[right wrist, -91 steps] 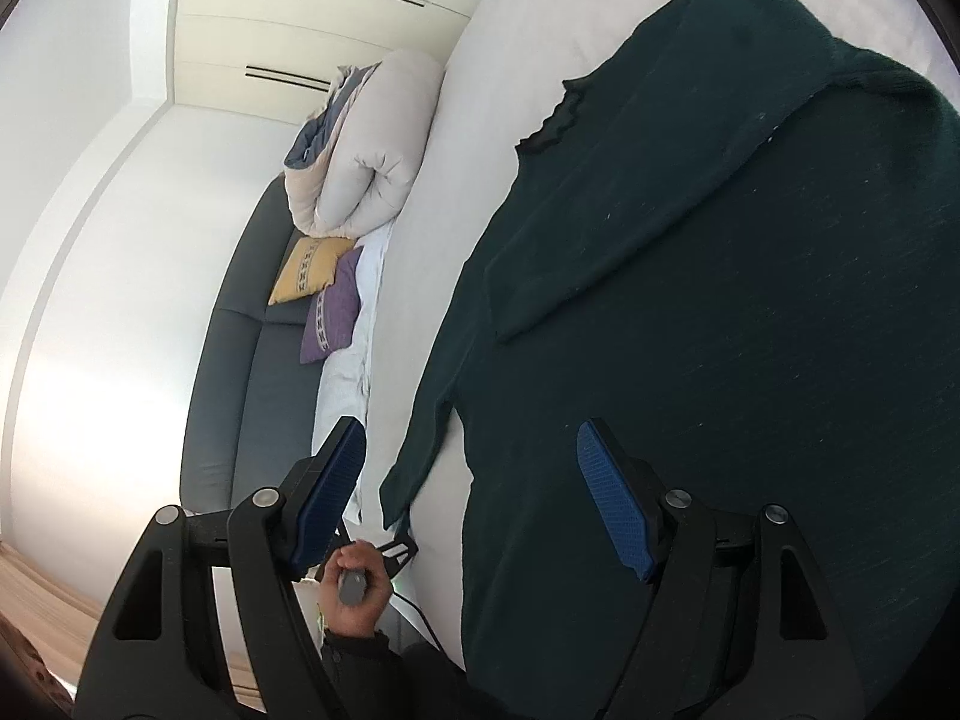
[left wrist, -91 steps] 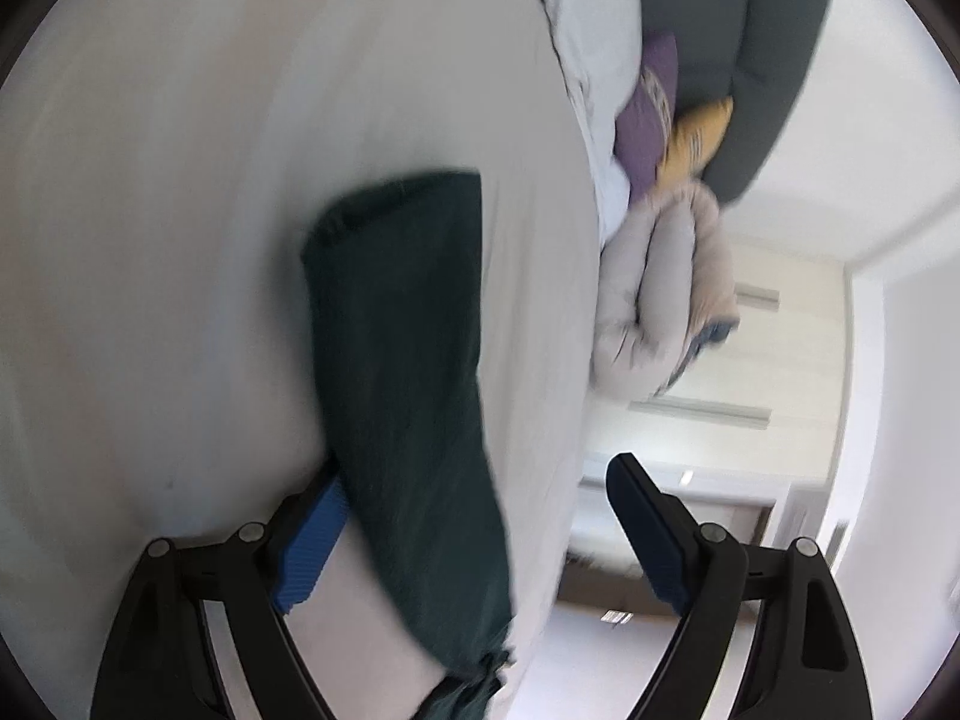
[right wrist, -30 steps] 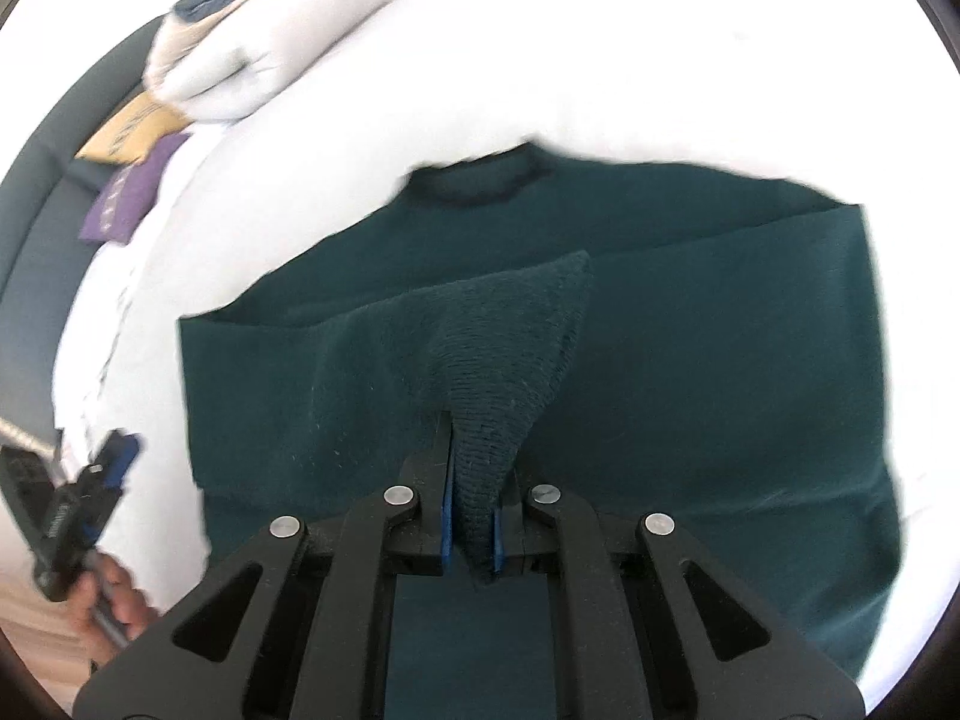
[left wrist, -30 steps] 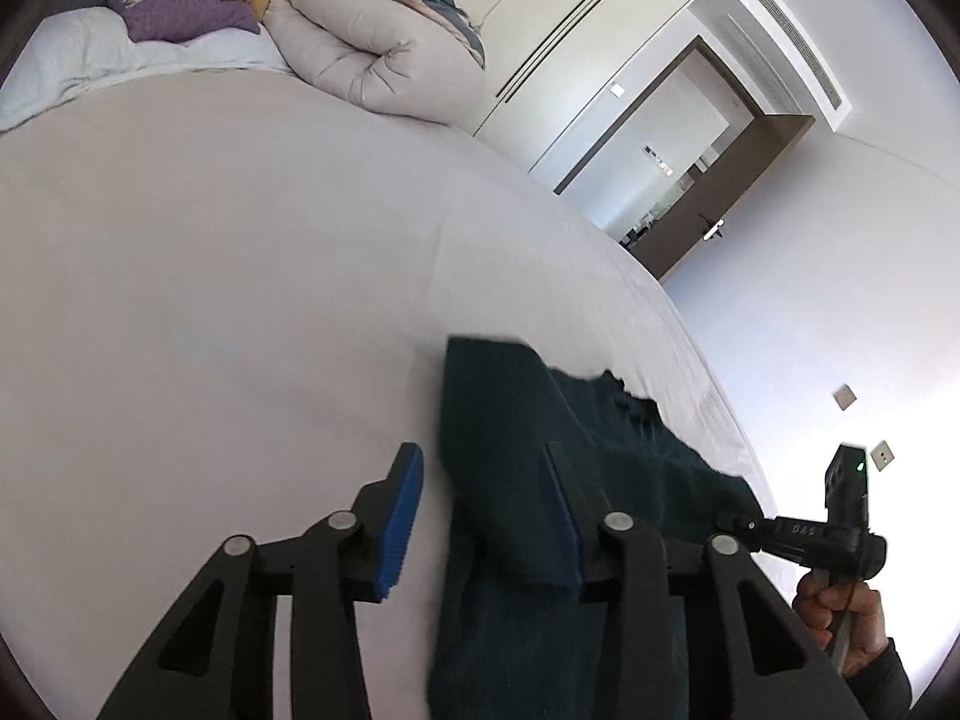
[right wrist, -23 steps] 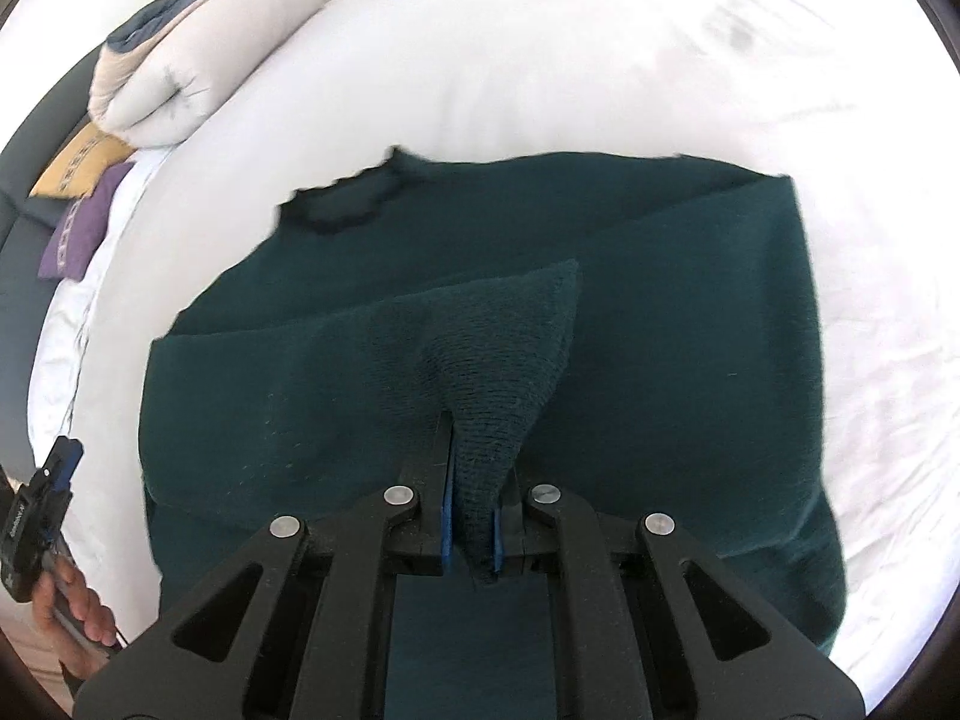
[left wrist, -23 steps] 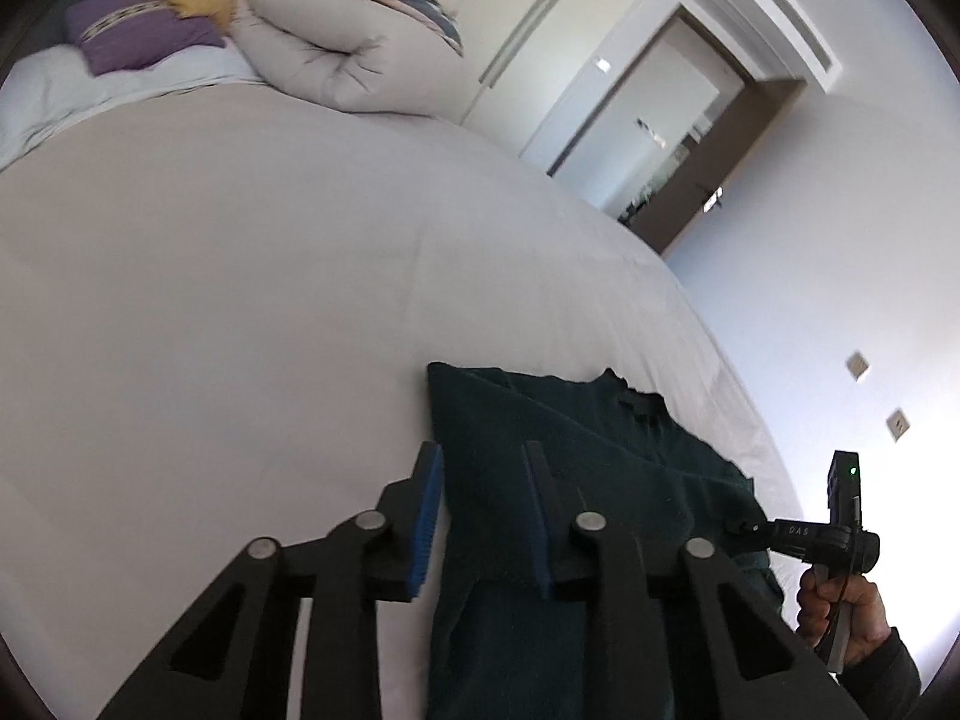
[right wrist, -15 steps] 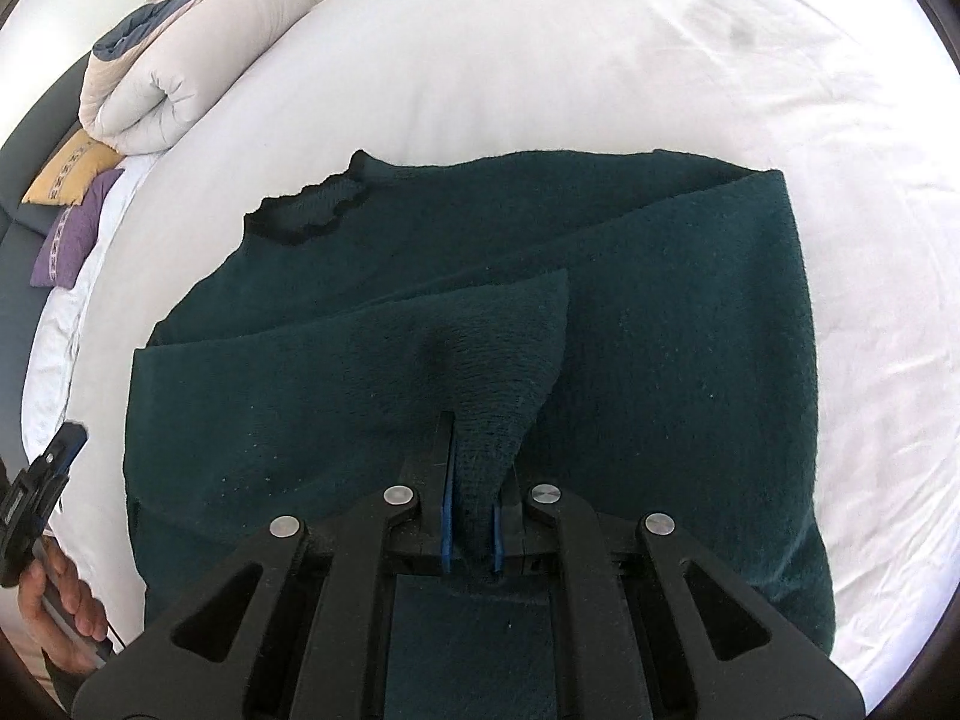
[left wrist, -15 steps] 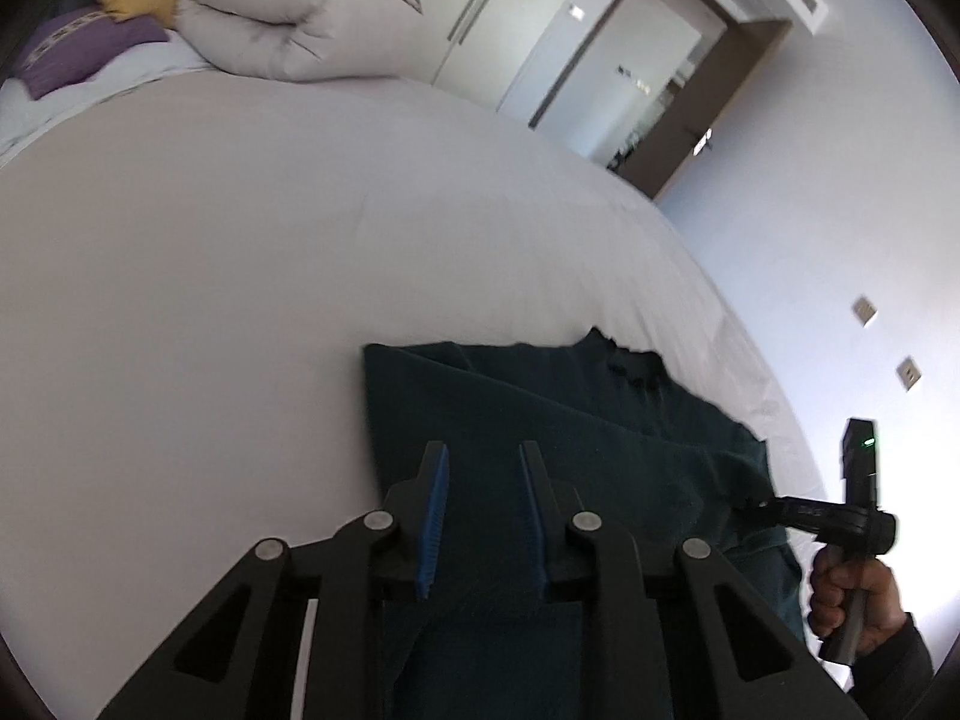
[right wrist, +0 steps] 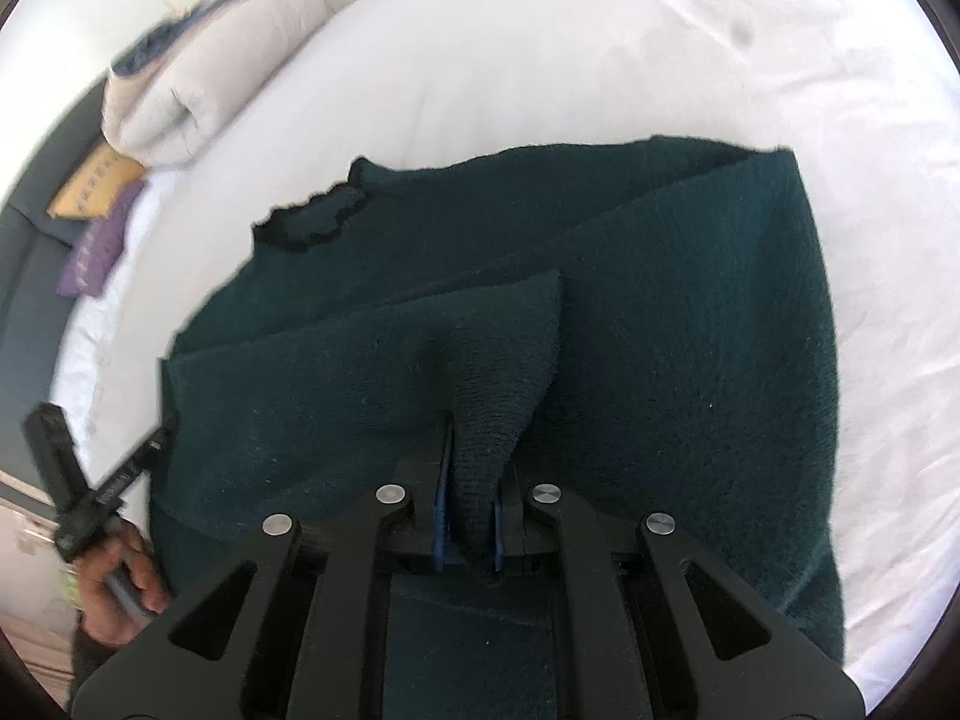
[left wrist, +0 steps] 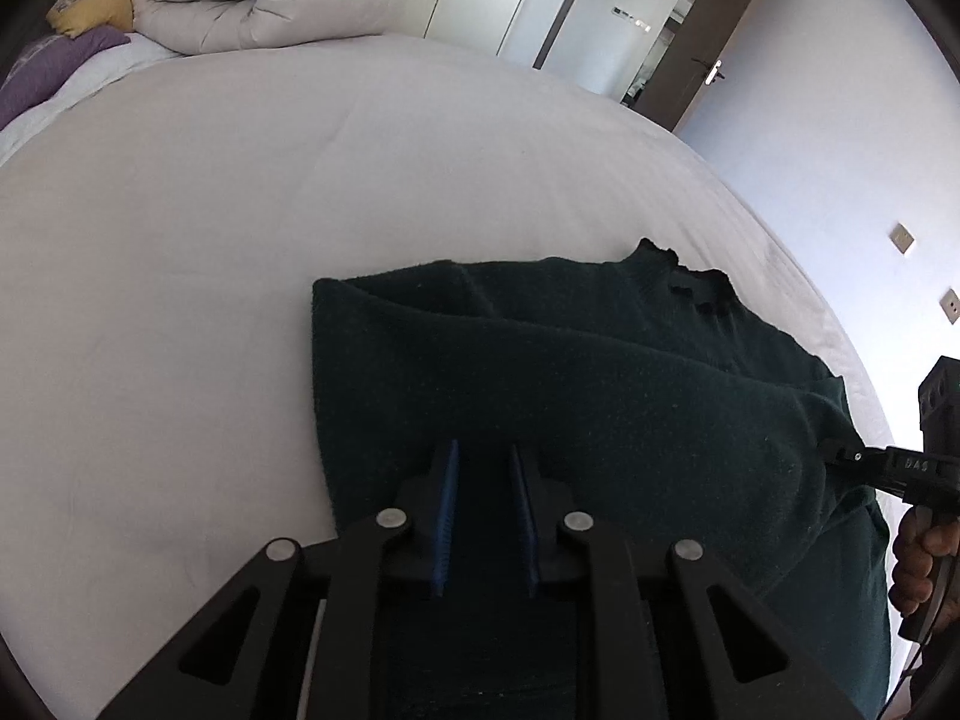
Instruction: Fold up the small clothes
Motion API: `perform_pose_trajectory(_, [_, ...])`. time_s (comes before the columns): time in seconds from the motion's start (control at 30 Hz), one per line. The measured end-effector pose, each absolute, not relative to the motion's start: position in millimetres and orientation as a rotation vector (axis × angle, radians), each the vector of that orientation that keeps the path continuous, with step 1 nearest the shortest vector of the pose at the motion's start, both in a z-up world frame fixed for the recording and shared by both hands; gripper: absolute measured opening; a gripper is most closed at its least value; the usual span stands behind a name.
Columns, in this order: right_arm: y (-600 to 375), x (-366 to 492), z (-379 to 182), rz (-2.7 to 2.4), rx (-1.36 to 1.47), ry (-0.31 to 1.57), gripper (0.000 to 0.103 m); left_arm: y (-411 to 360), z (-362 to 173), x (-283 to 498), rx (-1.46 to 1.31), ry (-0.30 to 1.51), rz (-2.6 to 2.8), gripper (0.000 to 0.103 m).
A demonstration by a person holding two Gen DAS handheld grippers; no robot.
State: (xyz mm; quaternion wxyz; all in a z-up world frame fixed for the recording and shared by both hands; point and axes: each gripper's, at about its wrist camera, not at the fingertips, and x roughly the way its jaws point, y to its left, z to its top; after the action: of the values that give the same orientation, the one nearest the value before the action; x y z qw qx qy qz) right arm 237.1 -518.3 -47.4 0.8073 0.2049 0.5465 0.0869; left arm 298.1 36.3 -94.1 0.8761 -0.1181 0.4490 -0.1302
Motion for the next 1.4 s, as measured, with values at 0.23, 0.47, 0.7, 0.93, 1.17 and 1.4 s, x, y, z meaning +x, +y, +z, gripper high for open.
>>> perform_pose_trajectory(0.23, [-547,217,-13,0.078,0.538,1.091,0.017,35,-94,296,-0.234,0.914,-0.275,0.02])
perform_pose_trajectory(0.47, [-503,240,-11,0.256,0.559,1.055,0.017,32,-96,296,-0.217,0.896,-0.272,0.02])
perform_pose_trajectory(0.7, [-530,236,-58,0.248,0.768,1.042,0.015,40,-93,294,-0.266,0.895,-0.303,0.021])
perform_pose_trajectory(0.93, [-581,138,-2,0.05,0.62,0.962,0.037,63,-42,201,-0.339,0.851,-0.305,0.082])
perform_pose_trajectory(1.17, [-583,-4,33,0.177,0.57,0.911,0.068,102,-49,82,-0.471,1.013,-0.345,0.067])
perform_pose_trajectory(1.4, [-578,-108,20,0.269,0.554,0.979,0.068,119,-81,4,-0.487,1.171,-0.369,0.065])
